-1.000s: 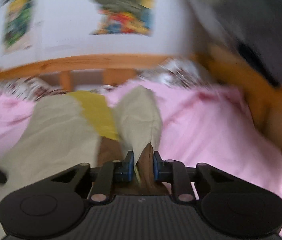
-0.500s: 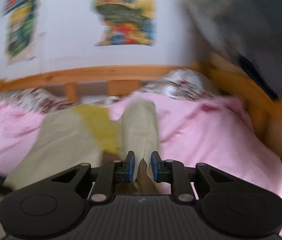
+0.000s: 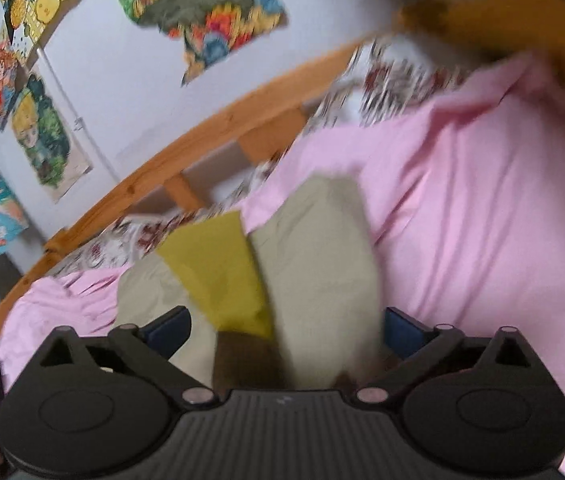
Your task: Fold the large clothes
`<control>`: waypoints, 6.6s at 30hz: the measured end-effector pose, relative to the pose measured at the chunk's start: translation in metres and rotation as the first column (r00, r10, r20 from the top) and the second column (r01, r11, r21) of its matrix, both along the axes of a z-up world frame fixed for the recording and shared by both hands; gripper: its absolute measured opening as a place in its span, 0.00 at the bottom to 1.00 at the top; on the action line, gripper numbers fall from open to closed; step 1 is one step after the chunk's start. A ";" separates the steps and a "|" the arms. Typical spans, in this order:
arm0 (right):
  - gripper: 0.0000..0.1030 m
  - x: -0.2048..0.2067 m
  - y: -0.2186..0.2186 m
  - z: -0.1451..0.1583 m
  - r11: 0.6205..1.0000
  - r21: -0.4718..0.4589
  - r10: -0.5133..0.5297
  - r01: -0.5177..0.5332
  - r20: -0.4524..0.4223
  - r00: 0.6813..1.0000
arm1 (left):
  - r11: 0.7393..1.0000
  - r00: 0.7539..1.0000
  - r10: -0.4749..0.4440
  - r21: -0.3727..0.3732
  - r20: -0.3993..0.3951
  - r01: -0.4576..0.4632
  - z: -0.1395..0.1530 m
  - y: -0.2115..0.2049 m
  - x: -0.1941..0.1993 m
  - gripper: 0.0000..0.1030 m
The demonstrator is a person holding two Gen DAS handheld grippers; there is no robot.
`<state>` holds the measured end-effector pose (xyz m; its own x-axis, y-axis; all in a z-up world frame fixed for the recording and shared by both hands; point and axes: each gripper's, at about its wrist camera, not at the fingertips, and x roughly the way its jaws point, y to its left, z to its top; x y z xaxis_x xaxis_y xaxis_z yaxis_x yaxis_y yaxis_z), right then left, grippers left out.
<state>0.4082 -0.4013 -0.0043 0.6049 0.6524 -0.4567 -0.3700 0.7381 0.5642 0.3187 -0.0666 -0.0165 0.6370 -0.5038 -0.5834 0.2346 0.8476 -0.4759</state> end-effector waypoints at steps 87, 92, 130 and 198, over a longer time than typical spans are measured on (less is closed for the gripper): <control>1.00 -0.013 0.019 -0.046 0.988 0.015 0.153 -0.155 0.108 0.982 | 0.937 0.968 -0.091 -0.349 -0.235 0.003 -0.050 0.036 0.021 1.00; 1.00 -0.013 0.020 -0.047 0.988 0.013 0.152 -0.154 0.108 0.982 | 0.943 0.970 -0.086 -0.334 -0.226 0.006 -0.048 0.032 0.021 1.00; 0.27 -0.014 0.150 0.043 0.975 0.035 0.212 -0.217 0.123 0.970 | 0.975 0.996 -0.081 -0.211 -0.049 0.069 0.042 0.161 0.018 0.86; 1.00 -0.215 0.149 0.131 0.966 -0.136 -0.103 0.218 0.570 0.815 | 0.836 0.809 0.357 0.227 0.468 -0.500 0.166 0.091 -0.180 0.99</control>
<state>0.1927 -0.2525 0.1269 0.8803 0.4606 -0.1138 -0.4439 0.8842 0.1452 0.1387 0.0243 0.1493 0.9478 0.0493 -0.3149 -0.0863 0.9908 -0.1046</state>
